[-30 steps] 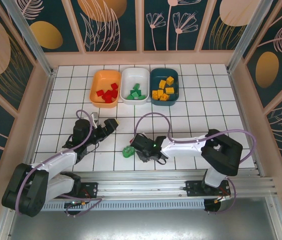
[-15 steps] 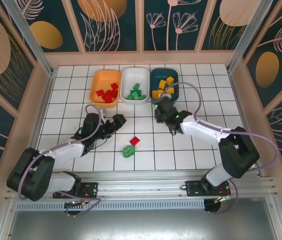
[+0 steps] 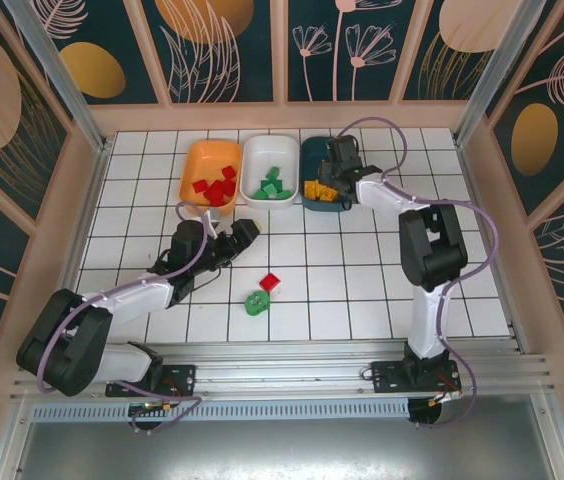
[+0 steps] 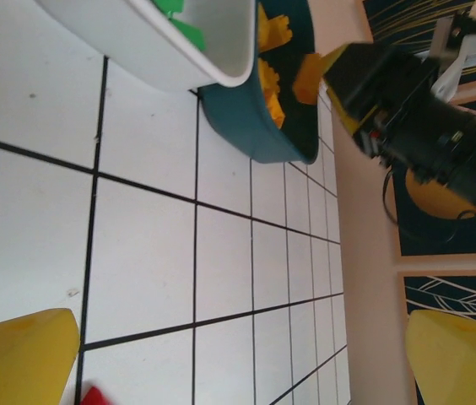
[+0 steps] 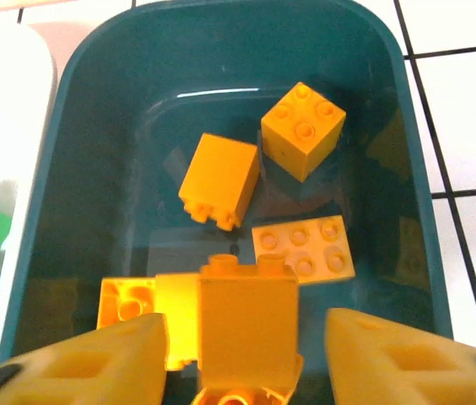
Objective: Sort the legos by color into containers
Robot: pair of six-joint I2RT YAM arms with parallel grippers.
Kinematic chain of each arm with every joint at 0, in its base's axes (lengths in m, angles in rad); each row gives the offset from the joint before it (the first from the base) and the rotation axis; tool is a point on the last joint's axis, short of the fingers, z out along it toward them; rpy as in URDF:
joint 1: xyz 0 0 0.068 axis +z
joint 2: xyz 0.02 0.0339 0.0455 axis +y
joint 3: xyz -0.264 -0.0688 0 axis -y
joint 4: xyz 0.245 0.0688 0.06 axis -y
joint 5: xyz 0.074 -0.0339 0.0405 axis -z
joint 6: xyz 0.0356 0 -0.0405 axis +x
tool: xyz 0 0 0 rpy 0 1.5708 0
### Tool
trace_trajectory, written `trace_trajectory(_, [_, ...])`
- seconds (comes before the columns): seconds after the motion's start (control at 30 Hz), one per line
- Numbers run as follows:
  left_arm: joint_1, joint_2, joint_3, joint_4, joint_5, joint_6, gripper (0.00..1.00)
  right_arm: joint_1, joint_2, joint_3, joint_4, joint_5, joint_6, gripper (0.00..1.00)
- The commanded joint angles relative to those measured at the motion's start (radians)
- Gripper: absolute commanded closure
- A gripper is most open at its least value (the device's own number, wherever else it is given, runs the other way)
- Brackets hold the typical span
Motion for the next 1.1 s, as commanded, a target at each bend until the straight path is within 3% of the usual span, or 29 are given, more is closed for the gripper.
trace_trajectory(0.0, [-0.003,-0.048,-0.005,-0.003,-0.006,0.011,0.01,-0.001,-0.007,0.078,-0.057,0.033,-0.016,0.38])
trace_trajectory(0.1, [-0.003,-0.093,-0.001,-0.054,-0.046,0.033,0.02,0.021,-0.067,0.066,-0.074,0.064,-0.004,0.36])
trace_trajectory(0.2, [0.000,-0.178,-0.038,-0.118,-0.147,0.039,0.01,0.107,-0.181,-0.034,-0.076,0.121,0.006,0.35])
trace_trajectory(0.37, [0.064,-0.360,-0.128,-0.320,-0.296,0.041,0.01,0.391,-0.362,-0.285,-0.141,0.253,0.126,0.25])
trace_trajectory(0.47, [0.172,-0.441,-0.207,-0.397,-0.273,0.039,0.02,0.566,-0.413,-0.378,-0.220,0.245,0.301,0.20])
trace_trajectory(0.6, [0.289,-0.507,-0.311,-0.399,-0.205,0.040,0.01,0.752,-0.386,-0.368,-0.323,0.204,0.454,0.16])
trace_trajectory(0.8, [0.292,-0.528,-0.333,-0.389,-0.190,0.053,0.01,0.868,-0.283,-0.301,-0.392,0.124,0.497,0.04])
trace_trajectory(1.07, [0.292,-0.527,-0.335,-0.386,-0.169,0.060,0.01,0.888,-0.214,-0.292,-0.378,0.042,0.458,0.02])
